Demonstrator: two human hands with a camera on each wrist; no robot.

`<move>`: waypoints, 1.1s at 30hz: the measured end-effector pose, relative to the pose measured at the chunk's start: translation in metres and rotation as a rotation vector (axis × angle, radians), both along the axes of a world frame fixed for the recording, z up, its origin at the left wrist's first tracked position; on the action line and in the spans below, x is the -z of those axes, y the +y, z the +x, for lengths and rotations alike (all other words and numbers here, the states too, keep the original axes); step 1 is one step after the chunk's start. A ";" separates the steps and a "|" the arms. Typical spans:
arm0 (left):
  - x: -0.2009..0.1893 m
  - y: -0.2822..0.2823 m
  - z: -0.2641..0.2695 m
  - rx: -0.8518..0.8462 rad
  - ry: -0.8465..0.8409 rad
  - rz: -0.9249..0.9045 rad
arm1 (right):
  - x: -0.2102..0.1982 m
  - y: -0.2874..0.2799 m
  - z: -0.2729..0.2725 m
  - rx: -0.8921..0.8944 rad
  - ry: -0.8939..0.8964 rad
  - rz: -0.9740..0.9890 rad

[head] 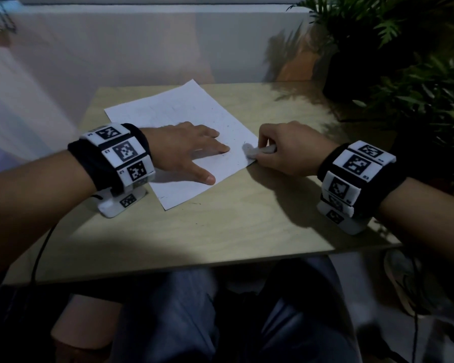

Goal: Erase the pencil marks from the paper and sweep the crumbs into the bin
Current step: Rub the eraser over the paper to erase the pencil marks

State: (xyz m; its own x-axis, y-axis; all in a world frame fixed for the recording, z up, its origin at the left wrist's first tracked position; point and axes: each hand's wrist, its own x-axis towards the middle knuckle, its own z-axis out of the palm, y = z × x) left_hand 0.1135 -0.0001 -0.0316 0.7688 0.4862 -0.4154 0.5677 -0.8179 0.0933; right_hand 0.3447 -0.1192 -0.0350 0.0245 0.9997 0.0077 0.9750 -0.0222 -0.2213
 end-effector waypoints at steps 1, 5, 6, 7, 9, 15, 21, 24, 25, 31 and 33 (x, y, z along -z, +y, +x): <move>0.000 0.000 0.000 -0.005 0.001 -0.005 | -0.001 -0.002 -0.002 -0.047 0.038 -0.034; 0.000 0.000 -0.001 -0.003 -0.001 -0.005 | -0.009 -0.006 -0.008 -0.104 0.175 -0.161; 0.000 0.000 -0.001 -0.003 -0.005 -0.004 | -0.007 -0.004 -0.006 -0.064 0.156 -0.130; 0.000 0.000 -0.001 -0.007 -0.008 -0.003 | -0.005 -0.001 -0.004 -0.025 0.104 -0.086; 0.000 0.000 -0.001 -0.011 -0.003 -0.005 | -0.001 0.001 -0.001 -0.003 0.020 -0.020; -0.001 -0.001 0.000 -0.004 0.008 -0.002 | -0.007 -0.003 -0.006 -0.124 0.173 -0.162; 0.001 0.001 0.000 0.001 -0.002 0.004 | 0.000 -0.001 -0.006 -0.135 0.048 -0.062; 0.001 0.000 -0.001 -0.004 -0.009 0.004 | -0.006 -0.006 -0.013 -0.202 0.150 -0.183; 0.002 0.000 -0.001 -0.005 -0.005 0.008 | -0.004 -0.004 -0.012 -0.171 0.141 -0.159; 0.002 -0.001 0.000 -0.008 -0.013 0.017 | 0.000 -0.002 -0.012 -0.159 0.083 -0.072; 0.002 0.000 0.000 -0.008 -0.013 0.005 | -0.004 -0.007 -0.019 -0.231 0.137 -0.150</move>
